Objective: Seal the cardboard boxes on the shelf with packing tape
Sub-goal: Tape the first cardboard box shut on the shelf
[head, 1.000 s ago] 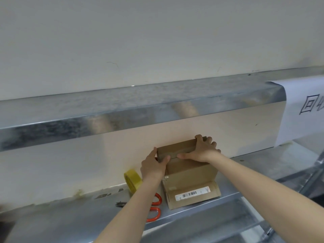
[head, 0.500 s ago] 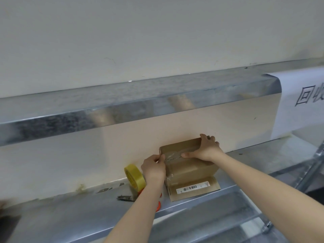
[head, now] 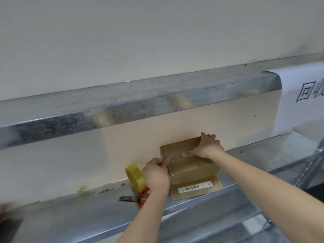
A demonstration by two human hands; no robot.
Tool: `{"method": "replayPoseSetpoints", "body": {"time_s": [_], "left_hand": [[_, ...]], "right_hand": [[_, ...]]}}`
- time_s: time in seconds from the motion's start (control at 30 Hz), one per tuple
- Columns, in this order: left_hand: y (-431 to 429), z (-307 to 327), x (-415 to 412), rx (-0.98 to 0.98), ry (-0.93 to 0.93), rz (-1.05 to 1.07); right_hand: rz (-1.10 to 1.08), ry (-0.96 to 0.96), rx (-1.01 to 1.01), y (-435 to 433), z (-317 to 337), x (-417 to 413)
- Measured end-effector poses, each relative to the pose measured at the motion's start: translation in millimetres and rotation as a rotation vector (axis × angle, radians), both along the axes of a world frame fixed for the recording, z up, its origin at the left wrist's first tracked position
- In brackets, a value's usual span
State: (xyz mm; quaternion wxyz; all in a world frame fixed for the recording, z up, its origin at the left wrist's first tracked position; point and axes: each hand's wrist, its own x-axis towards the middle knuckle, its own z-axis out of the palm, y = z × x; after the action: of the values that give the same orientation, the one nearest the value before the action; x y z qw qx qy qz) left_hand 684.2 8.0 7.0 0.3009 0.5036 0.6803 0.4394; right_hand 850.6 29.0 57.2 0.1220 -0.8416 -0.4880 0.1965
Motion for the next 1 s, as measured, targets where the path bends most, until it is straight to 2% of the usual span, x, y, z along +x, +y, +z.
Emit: {"method": "replayPoseSetpoints", "body": {"time_s": [0.23,0.4,0.53,0.7,0.83,0.93,1.0], "left_hand": [[1,-3,-8,0.042,0.022,-0.056],[0,-4,-18,0.048,0.154,-0.252],[-2,-9,-15,0.081,0.206,-0.315],[3,-1,-25,-0.025,0.138,-0.416],[21,11,-34,-0.146,0.055,-0.381],[32,10,-35,-0.146,0.099,-0.376],[36,8,-35,-0.157,0.151,-0.368]], "right_hand": [[-0.004,0.024,0.017,1,2,1],[-0.013,0.030,0.014,1,4,1],[-0.009,0.041,0.003,1,4,2],[0.029,0.076,0.005,1,4,7],[0.110,0.192,0.046,-1,7,17],[0.096,0.255,0.133,-6,7,26],[0.018,0.253,0.103,-7,5,31]]}}
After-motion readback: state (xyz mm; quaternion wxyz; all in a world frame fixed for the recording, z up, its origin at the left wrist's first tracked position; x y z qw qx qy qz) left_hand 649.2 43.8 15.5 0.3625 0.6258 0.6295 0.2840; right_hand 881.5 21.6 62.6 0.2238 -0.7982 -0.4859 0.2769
